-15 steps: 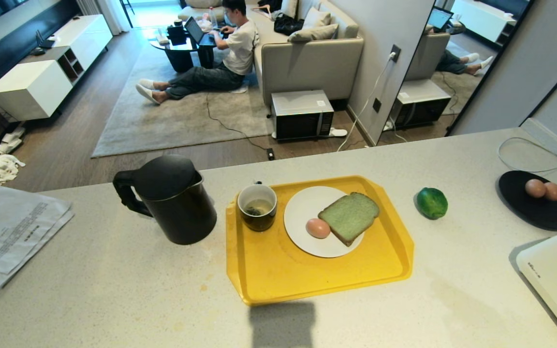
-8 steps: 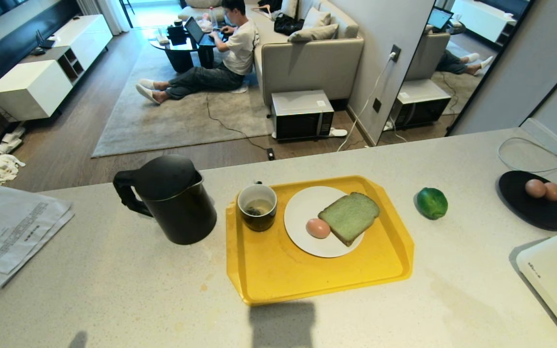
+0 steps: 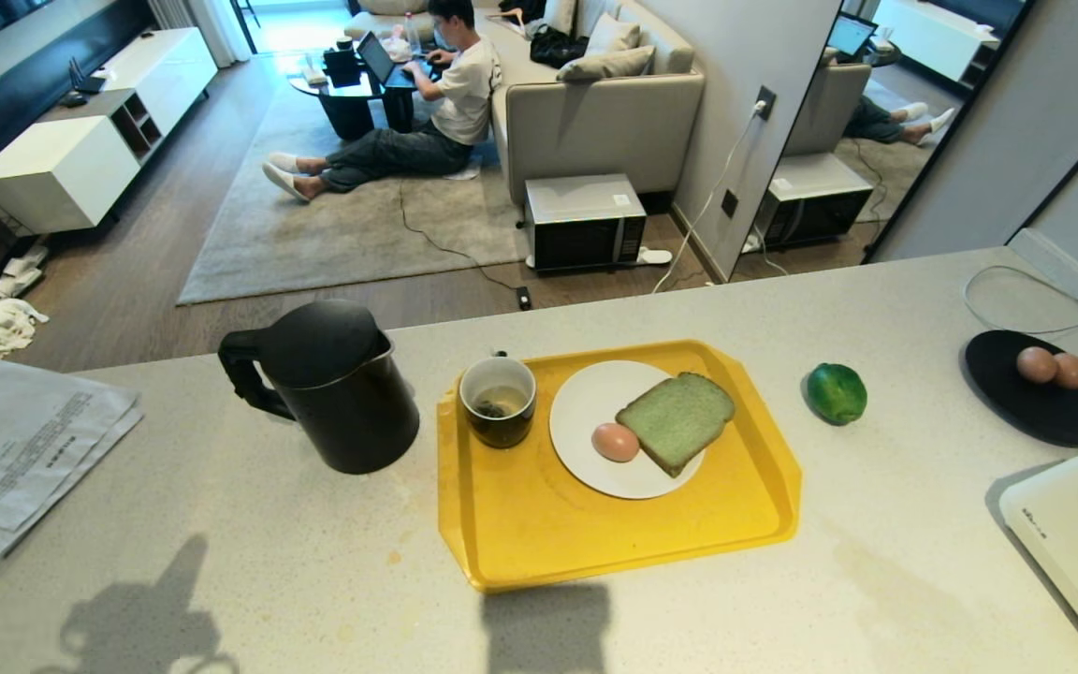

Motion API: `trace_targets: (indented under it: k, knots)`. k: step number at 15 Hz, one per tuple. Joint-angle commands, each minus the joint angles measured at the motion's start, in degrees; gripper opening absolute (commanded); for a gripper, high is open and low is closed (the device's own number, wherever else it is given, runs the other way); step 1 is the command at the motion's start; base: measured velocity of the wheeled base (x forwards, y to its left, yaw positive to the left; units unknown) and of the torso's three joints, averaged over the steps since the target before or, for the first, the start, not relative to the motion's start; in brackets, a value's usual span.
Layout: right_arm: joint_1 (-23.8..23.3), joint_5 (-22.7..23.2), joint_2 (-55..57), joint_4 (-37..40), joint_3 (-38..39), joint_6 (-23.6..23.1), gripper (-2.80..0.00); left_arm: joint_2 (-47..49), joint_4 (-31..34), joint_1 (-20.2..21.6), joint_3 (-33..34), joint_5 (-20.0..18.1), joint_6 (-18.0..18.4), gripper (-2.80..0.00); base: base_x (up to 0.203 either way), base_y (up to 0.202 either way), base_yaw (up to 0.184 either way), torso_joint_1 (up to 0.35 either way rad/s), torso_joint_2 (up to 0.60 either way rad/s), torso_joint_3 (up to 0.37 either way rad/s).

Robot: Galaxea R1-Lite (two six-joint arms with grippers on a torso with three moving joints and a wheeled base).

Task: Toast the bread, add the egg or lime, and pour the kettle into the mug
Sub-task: Pick up the kettle

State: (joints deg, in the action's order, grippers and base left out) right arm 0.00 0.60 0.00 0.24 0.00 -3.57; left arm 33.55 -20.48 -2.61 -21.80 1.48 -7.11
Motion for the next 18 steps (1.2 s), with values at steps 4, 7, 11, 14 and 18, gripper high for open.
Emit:
trace_targets:
  k: [4, 7, 11, 14, 18]
  knots:
    - [0.0, -0.1, 0.1, 0.0, 0.1, 0.0, -2.80, 11.2, -6.0, 0.2, 1.2, -0.2, 0.7, -2.80, 0.000, 0.000, 0.000, 0.000, 0.00, 0.000]
    - [0.0, 0.0, 0.1, 0.0, 0.1, 0.0, -2.80, 20.4, -17.3, 0.4, 3.8, -0.5, 0.7, -2.80, 0.000, 0.000, 0.000, 0.000, 0.00, 0.000]
    - [0.0, 0.0, 0.1, 0.0, 0.1, 0.0, -2.80, 28.9, -36.8, 1.6, 14.5, -3.5, 0.8, -2.80, 0.000, 0.000, 0.000, 0.000, 0.00, 0.000]
    - [0.0, 0.0, 0.0, 0.0, 0.1, 0.0, -2.80, 31.8, -38.8, 3.9, 19.1, -8.3, 0.8, -2.80, 0.000, 0.000, 0.000, 0.000, 0.00, 0.000]
    - [0.0, 0.0, 0.1, 0.0, 0.1, 0.0, -2.80, 37.6, -43.2, 8.4, 18.9, -9.4, 0.7, -2.80, 0.000, 0.000, 0.000, 0.000, 0.00, 0.000]
